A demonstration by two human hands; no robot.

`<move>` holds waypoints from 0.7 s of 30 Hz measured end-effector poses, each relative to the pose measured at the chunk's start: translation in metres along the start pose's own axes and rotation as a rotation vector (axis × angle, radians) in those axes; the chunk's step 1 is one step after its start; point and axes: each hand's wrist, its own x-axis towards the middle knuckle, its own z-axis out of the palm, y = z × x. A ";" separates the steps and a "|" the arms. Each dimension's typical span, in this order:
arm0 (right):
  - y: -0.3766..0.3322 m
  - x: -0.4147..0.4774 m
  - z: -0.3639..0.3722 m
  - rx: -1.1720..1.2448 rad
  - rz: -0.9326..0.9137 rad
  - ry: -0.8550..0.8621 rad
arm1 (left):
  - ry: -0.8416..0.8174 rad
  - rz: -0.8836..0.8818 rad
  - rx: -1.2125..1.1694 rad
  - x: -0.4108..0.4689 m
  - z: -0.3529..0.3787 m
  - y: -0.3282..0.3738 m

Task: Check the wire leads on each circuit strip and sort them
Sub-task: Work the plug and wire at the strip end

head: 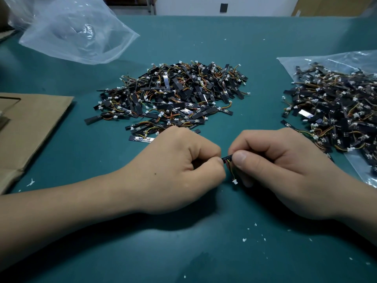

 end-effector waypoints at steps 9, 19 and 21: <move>0.001 -0.002 0.000 0.106 0.020 -0.003 | 0.005 0.022 -0.043 0.000 0.000 -0.002; 0.002 -0.003 0.000 0.162 0.004 0.013 | 0.084 0.032 -0.019 -0.002 0.001 -0.002; 0.002 -0.003 -0.001 0.199 0.012 0.000 | 0.080 0.039 -0.028 -0.001 0.000 -0.002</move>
